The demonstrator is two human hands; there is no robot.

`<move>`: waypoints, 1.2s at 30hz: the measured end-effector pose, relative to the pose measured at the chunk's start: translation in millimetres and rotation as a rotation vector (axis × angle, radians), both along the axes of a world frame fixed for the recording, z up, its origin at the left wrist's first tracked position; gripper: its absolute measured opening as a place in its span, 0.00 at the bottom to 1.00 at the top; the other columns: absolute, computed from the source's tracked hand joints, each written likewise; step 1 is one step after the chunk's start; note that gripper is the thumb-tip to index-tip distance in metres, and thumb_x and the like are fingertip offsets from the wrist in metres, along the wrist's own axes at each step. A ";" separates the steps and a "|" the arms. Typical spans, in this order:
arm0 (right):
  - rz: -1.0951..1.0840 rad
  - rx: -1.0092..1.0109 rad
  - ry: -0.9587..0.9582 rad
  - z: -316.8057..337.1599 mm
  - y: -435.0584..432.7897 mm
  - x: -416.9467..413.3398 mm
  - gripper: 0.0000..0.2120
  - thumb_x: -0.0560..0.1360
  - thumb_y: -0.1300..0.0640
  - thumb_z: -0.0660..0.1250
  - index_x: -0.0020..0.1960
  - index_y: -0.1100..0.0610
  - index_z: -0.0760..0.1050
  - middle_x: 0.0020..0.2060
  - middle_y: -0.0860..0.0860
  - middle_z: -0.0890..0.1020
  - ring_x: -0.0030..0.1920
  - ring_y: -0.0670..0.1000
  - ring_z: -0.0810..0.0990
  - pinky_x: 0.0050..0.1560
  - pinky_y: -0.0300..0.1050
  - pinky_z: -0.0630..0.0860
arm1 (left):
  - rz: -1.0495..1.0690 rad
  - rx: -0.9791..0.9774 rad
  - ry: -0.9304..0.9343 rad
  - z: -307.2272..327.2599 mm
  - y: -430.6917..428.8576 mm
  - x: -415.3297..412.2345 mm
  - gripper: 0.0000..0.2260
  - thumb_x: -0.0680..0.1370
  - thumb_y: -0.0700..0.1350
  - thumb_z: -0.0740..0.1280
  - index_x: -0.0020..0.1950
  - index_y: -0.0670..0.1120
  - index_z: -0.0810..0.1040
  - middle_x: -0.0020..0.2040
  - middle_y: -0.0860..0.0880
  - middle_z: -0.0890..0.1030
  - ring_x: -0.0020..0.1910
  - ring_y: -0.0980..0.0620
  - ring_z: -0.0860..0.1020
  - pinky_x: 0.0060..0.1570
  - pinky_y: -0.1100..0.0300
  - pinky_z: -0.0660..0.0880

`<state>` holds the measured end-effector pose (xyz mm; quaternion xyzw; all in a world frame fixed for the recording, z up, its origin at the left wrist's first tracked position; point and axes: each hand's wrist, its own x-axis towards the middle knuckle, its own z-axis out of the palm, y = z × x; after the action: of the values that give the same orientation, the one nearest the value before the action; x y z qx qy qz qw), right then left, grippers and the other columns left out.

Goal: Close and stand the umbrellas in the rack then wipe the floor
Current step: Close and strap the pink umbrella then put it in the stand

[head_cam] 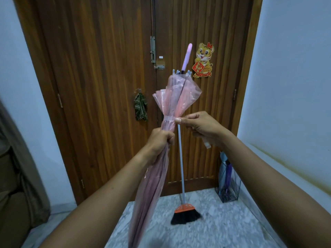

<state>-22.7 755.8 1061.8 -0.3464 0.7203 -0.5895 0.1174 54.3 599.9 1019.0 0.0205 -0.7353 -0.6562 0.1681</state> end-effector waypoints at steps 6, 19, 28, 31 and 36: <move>0.188 -0.072 -0.132 -3.6 -0.2 -5.7 0.29 0.64 0.42 0.81 0.54 0.60 0.79 0.36 0.56 0.73 0.38 0.56 0.68 0.44 0.51 0.66 | -0.665 0.318 -0.180 5.0 -4.5 4.3 0.14 0.54 0.40 0.64 0.39 0.43 0.69 0.25 0.49 0.67 0.20 0.53 0.66 0.31 0.58 0.67; -0.117 0.053 0.273 -5.2 -18.1 -5.8 0.24 0.67 0.41 0.77 0.49 0.62 0.84 0.45 0.55 0.87 0.49 0.50 0.87 0.53 0.46 0.83 | 0.084 -0.129 -0.043 -8.9 9.7 -6.6 0.13 0.71 0.38 0.71 0.55 0.43 0.79 0.45 0.48 0.81 0.45 0.51 0.80 0.40 0.59 0.74; 0.035 -0.079 0.125 -1.4 -3.9 -2.3 0.12 0.77 0.59 0.72 0.48 0.70 0.80 0.28 0.44 0.79 0.27 0.38 0.76 0.31 0.29 0.70 | -0.269 0.271 -0.109 3.1 -3.6 4.1 0.09 0.58 0.35 0.59 0.36 0.43 0.67 0.24 0.50 0.65 0.18 0.54 0.64 0.24 0.61 0.67; 0.084 -0.041 0.020 -1.2 -2.5 0.4 0.09 0.75 0.54 0.72 0.44 0.60 0.81 0.30 0.43 0.79 0.31 0.41 0.75 0.38 0.37 0.69 | -0.530 0.381 -0.162 0.7 -12.1 3.8 0.13 0.54 0.39 0.64 0.37 0.43 0.70 0.25 0.49 0.66 0.18 0.53 0.66 0.27 0.60 0.71; 0.283 -0.198 -0.118 -8.3 -4.2 -0.7 0.07 0.76 0.59 0.71 0.49 0.62 0.77 0.38 0.54 0.76 0.39 0.50 0.78 0.51 0.48 0.75 | -0.628 0.337 -0.198 3.3 -13.7 8.3 0.11 0.57 0.37 0.63 0.39 0.38 0.74 0.30 0.44 0.75 0.27 0.49 0.75 0.31 0.58 0.77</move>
<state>-23.4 751.5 1053.5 -0.4191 0.5946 -0.6542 0.2068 62.5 586.2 1022.3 -0.1152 -0.6001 -0.7825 -0.1192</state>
